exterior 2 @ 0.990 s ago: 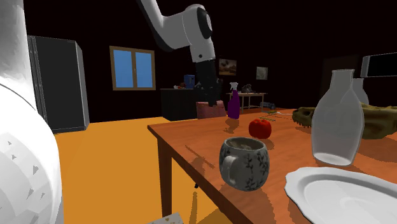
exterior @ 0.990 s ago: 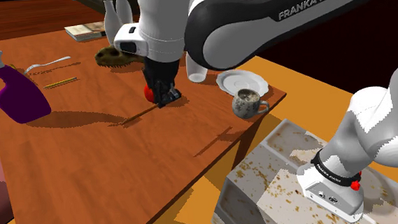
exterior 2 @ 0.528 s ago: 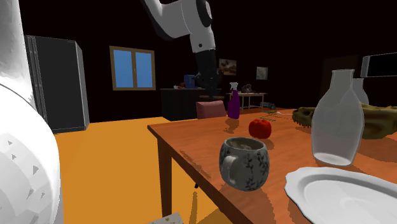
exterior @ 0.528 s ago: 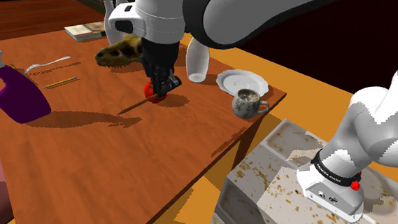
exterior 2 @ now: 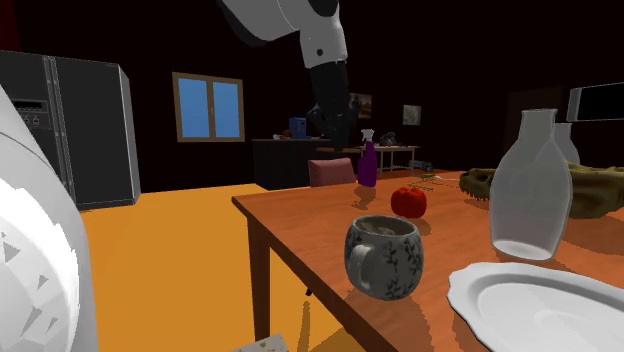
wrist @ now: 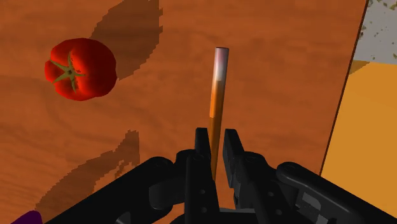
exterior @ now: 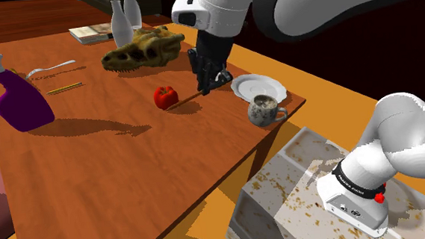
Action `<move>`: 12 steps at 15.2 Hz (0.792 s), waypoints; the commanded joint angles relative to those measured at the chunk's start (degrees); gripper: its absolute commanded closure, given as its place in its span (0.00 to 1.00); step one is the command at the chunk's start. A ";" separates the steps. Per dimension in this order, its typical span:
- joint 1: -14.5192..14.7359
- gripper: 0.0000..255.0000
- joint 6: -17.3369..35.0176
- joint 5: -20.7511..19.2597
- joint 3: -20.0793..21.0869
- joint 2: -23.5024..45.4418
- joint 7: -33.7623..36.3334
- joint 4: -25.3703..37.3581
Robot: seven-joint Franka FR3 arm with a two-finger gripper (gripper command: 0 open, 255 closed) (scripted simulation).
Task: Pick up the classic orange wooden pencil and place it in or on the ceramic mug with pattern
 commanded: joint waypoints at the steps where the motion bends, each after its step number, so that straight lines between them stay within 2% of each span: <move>1: -0.16 1.00 0.24 1.11 -1.84 -4.19 -2.75 -4.05; 6: -0.38 1.00 -0.97 2.24 -6.50 -14.11 -8.60 -12.28; 12: -1.51 1.00 -4.19 1.19 -12.53 -25.57 -15.40 -20.10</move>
